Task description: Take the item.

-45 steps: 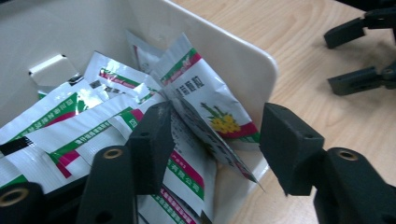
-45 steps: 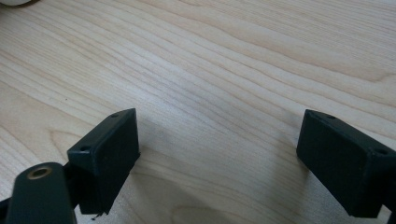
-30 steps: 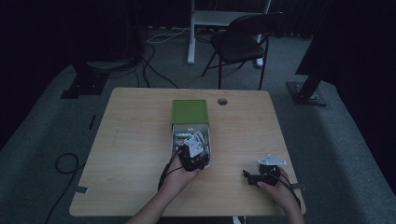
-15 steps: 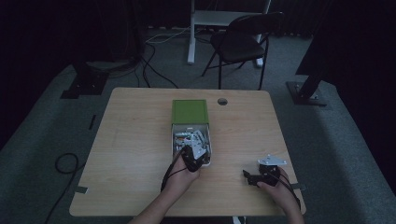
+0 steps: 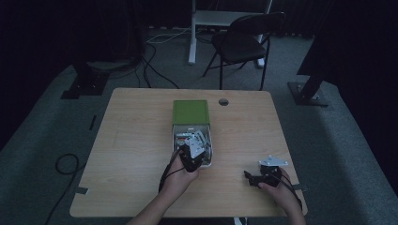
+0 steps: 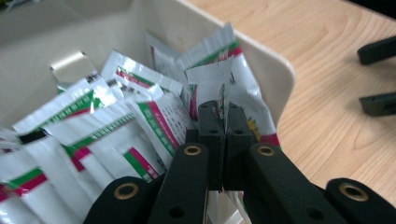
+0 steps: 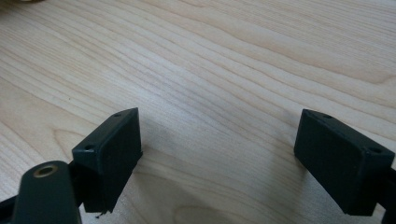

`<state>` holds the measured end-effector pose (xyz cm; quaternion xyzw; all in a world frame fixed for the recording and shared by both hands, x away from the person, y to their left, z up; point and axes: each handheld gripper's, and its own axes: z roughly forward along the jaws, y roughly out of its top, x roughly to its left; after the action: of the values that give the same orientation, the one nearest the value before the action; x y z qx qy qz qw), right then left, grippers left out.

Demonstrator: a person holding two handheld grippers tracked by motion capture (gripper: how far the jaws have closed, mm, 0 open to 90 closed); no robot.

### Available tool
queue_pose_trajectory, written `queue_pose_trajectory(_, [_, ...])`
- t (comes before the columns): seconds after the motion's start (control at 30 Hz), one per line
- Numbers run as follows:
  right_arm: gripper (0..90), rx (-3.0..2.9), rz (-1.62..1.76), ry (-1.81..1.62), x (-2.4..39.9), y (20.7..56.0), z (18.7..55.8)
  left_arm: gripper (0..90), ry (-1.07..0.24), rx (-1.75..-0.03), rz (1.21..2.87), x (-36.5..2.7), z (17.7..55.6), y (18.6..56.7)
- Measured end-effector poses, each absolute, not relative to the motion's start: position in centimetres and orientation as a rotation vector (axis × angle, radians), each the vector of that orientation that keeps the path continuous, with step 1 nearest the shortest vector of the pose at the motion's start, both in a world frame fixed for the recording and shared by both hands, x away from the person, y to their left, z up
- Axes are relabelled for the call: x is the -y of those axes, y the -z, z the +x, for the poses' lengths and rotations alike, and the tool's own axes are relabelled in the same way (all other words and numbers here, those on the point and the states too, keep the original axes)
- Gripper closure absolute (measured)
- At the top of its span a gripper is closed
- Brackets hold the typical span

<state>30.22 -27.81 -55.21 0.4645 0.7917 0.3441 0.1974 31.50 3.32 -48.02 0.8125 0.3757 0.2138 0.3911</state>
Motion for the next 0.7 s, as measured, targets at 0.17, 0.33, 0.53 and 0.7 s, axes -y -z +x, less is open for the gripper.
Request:
queue_pose_trajectory(0.17, [14.5,-2.216,1.301,-0.963,27.8,55.2,30.2,89.6,-0.558,-0.931,2.041,-3.9,31.1,46.9])
queue_pose_trajectory(0.33, [14.5,-2.216,1.298,-0.962,27.8,55.2,30.2,89.6,-0.552,-0.921,2.04,-4.3,30.8,46.1])
queue_pose_trajectory(0.53, [14.5,-2.216,1.302,-0.964,27.8,55.2,30.2,89.6,-0.544,-0.899,2.016,-5.0,30.4,45.2])
queue_pose_trajectory(0.7, [14.4,-2.217,1.3,-0.963,27.8,55.2,30.2,89.5,-0.538,-0.904,1.989,-5.7,30.1,44.5])
